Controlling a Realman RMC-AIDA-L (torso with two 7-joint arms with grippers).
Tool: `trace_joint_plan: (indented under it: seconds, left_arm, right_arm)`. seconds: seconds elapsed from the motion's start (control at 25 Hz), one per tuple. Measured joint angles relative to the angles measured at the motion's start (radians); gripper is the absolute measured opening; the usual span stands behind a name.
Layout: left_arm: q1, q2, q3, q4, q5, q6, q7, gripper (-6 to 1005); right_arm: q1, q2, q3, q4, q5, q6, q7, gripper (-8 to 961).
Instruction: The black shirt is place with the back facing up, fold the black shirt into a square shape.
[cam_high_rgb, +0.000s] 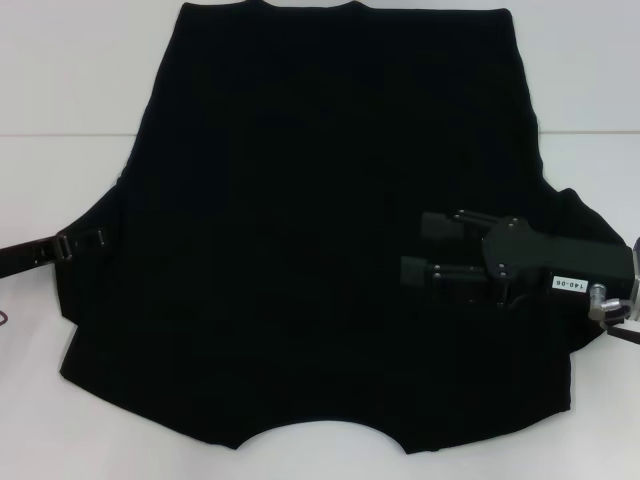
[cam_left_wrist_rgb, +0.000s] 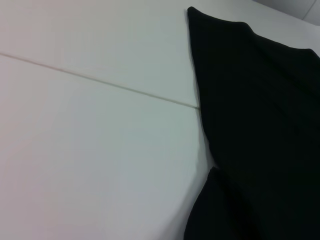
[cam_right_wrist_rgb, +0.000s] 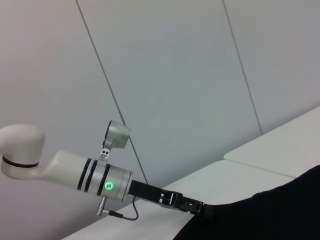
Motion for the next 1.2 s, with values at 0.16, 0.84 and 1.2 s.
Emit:
trace_joint_plan:
  seconds: [0.16,0.84,1.2]
  left_arm:
    - [-0.002,0.0,0.007,0.0,0.0,0.0,0.0,829]
    - [-0.002,0.0,0.032,0.014,0.027,-0.012,0.011,485]
    - [-0.006,0.003,0.03,0.022,0.052,-0.015,0.016,231]
  right_arm:
    - [0.0,-0.001,0.001,0.0,0.0,0.0,0.0,927]
    - [-0.001,-0.004,0.001,0.0,0.011,-0.004,0.0,927]
    - [-0.006,-0.004,0.002,0.0,0.016,-0.006,0.0,927]
